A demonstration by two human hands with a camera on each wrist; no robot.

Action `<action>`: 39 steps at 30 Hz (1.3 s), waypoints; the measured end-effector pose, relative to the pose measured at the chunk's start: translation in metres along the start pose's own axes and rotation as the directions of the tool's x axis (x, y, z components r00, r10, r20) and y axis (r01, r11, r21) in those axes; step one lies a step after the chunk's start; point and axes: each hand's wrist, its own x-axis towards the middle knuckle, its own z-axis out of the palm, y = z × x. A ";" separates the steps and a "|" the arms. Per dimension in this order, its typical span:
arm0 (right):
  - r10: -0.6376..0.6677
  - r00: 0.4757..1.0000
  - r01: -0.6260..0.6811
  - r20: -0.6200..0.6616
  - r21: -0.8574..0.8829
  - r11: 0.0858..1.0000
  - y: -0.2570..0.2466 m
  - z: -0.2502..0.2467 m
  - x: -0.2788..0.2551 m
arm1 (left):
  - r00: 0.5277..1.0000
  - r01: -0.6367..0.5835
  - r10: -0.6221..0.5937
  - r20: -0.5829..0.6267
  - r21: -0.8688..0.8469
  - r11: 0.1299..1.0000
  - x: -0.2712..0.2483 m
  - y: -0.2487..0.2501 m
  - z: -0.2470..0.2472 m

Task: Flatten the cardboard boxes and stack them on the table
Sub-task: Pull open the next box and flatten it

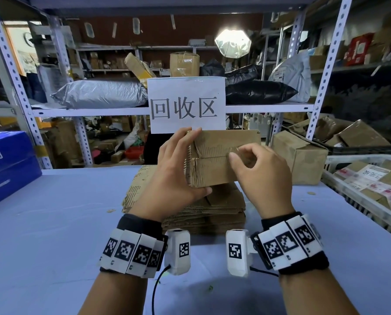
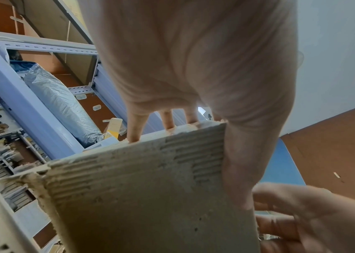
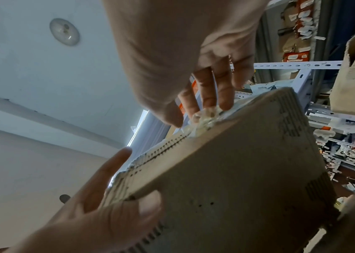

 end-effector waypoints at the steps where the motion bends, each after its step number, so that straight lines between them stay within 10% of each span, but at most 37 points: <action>1: 0.030 1.000 -0.030 -0.008 -0.018 0.999 -0.002 0.000 0.000 | 1.000 -0.003 0.003 0.003 0.010 1.000 0.000 0.002 0.001; 19: 0.296 0.947 -0.316 0.125 0.526 0.790 0.014 -0.003 0.014 | 1.000 0.013 -0.014 -0.025 -0.064 0.998 0.000 -0.012 -0.004; 26: 0.144 0.989 -0.148 0.035 0.194 0.970 0.023 -0.003 0.012 | 1.000 0.010 -0.013 -0.025 -0.094 0.996 0.000 -0.014 -0.004; 35: 0.126 0.991 -0.125 0.055 -0.020 0.992 0.014 0.001 0.006 | 1.000 0.000 -0.003 -0.022 -0.107 0.994 -0.001 -0.014 -0.003; 39: 0.141 0.986 -0.152 0.090 0.125 0.980 0.019 0.003 0.007 | 1.000 -0.005 0.003 -0.018 -0.109 0.994 -0.002 -0.014 -0.004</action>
